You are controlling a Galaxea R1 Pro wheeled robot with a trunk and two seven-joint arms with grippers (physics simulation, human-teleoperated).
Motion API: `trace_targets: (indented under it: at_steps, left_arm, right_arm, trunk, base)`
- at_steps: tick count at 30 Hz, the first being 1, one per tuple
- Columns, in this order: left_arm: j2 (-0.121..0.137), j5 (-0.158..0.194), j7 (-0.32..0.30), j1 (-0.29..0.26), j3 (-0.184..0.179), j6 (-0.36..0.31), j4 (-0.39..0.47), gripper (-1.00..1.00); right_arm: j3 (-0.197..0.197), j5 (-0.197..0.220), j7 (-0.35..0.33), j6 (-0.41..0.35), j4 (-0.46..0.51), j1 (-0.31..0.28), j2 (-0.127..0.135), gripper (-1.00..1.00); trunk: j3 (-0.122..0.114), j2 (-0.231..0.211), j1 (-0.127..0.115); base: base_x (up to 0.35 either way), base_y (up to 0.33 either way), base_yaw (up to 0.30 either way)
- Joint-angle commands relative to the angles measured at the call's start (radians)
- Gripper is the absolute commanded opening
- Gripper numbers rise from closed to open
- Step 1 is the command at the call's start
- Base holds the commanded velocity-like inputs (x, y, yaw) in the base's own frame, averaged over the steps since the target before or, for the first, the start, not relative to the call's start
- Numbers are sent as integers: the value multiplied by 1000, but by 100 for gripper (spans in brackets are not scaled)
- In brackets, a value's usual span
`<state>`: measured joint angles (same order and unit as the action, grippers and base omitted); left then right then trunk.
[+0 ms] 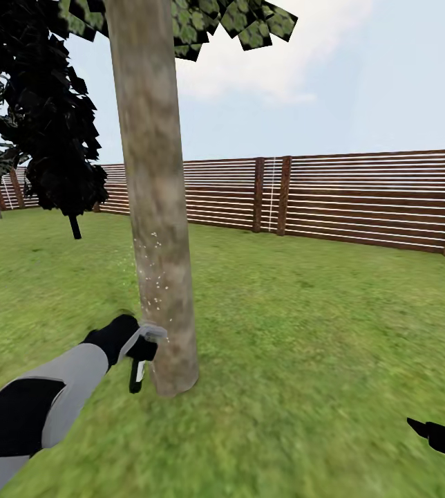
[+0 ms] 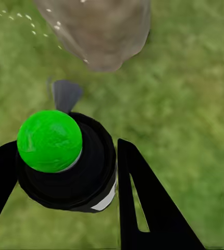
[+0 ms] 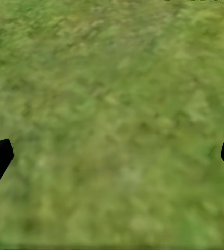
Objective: In the garden, pick up the pesticide atomizer on the floor and spray pesticide onto both trees until each tree trunk is fully covered.
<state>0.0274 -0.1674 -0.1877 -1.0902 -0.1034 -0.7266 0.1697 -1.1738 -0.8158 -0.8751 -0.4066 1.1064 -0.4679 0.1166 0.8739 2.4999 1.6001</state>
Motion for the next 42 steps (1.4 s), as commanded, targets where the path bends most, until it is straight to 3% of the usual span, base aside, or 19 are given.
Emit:
trace_targets:
  at_steps: [1,5,7,10,15,22,33,42]
  left_arm:
    - [-5,-7,0,17,-4,9,1,-100]
    - [-10,-7,1,70,-4,16,1,-100]
    - [-10,-10,2,126,-4,18,1,-100]
    - [-5,-10,7,152,-3,22,1,-100]
    - [-6,-10,14,156,-2,34,5,-100]
    - [-10,-3,120,156,-1,48,11,-100]
    - [-12,-1,128,156,-1,47,7,-100]
    - [-12,-1,128,156,-1,47,5,-100]
  right_arm:
    - [9,0,0,0,0,0,0,100]
    - [57,-1,-1,0,-2,0,0,100]
    - [63,-2,-1,0,-2,0,0,100]
    - [64,-2,-1,0,-2,0,0,100]
    - [63,-2,-1,0,-2,0,0,100]
    - [63,-2,1,0,-1,0,0,100]
    - [63,-3,1,0,3,0,0,100]
    - [63,-2,1,0,3,0,0,100]
  trunk:
    - [0,0,0]
    - [0,0,0]
    - [0,0,0]
    - [0,0,0]
    - [0,0,0]
    - [0,0,0]
    - [0,0,0]
    - [0,0,0]
  base:
    - [0,0,0]
    - [0,0,0]
    - [0,0,0]
    - [0,0,0]
    - [0,0,0]
    - [0,0,0]
    - [60,-153,145]
    - [-163,-259,88]
